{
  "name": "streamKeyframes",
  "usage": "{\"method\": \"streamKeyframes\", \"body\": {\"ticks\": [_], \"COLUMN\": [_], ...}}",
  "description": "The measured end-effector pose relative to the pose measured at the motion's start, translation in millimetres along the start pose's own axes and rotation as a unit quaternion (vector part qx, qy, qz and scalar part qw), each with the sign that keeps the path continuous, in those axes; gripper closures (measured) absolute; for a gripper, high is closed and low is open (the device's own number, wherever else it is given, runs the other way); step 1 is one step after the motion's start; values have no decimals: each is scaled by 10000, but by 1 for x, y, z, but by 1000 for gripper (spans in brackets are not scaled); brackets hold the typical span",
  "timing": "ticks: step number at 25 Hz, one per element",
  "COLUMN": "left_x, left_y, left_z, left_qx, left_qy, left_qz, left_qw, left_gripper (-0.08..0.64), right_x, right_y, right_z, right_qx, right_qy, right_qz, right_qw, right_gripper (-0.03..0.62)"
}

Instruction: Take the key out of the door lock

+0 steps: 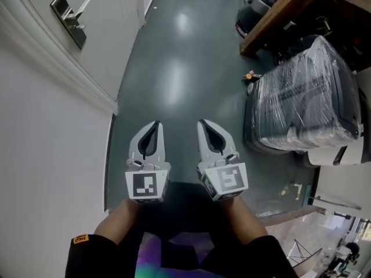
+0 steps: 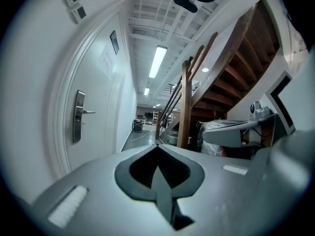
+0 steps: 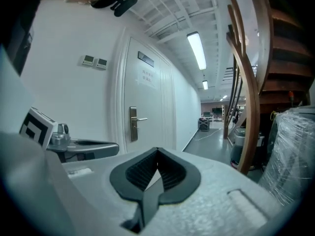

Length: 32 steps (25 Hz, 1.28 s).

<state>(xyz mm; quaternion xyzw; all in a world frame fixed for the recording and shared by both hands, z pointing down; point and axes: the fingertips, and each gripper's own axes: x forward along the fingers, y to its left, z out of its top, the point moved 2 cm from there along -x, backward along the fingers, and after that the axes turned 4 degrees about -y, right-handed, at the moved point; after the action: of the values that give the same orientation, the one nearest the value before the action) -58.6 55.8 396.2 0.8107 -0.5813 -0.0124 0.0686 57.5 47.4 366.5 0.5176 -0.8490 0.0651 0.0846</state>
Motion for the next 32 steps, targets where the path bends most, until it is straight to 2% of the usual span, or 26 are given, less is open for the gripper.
{"method": "streamKeyframes", "body": {"ticks": [3,7,14,19,23,32], "left_x": [11,19,57,108,149,207], "left_y": [23,46,71,86,87,80], "left_z": [10,15,19,26,41,53], "left_qx": [68,23,118,155,59,104], "left_qy": [-88,-70,-120,-185,-132,-308], "left_qz": [109,365,1018,1670,2201,2896], "left_qw": [9999,9993,9947,9857,9754,9566], "left_gripper": [543,543,543,543,543,543], "right_x": [26,57,113,172,211,267], "right_y": [6,9,-11,-36,-63,-102], "right_z": [1,16,23,39,57,78], "right_qx": [72,55,57,-15,-87,-176], "right_qy": [-248,-339,-388,-571,-633,-676], "right_qz": [200,418,906,1624,2182,3016], "right_qw": [9995,9985,9951,9851,9738,9509], "right_gripper": [601,601,601,601,601,601]}}
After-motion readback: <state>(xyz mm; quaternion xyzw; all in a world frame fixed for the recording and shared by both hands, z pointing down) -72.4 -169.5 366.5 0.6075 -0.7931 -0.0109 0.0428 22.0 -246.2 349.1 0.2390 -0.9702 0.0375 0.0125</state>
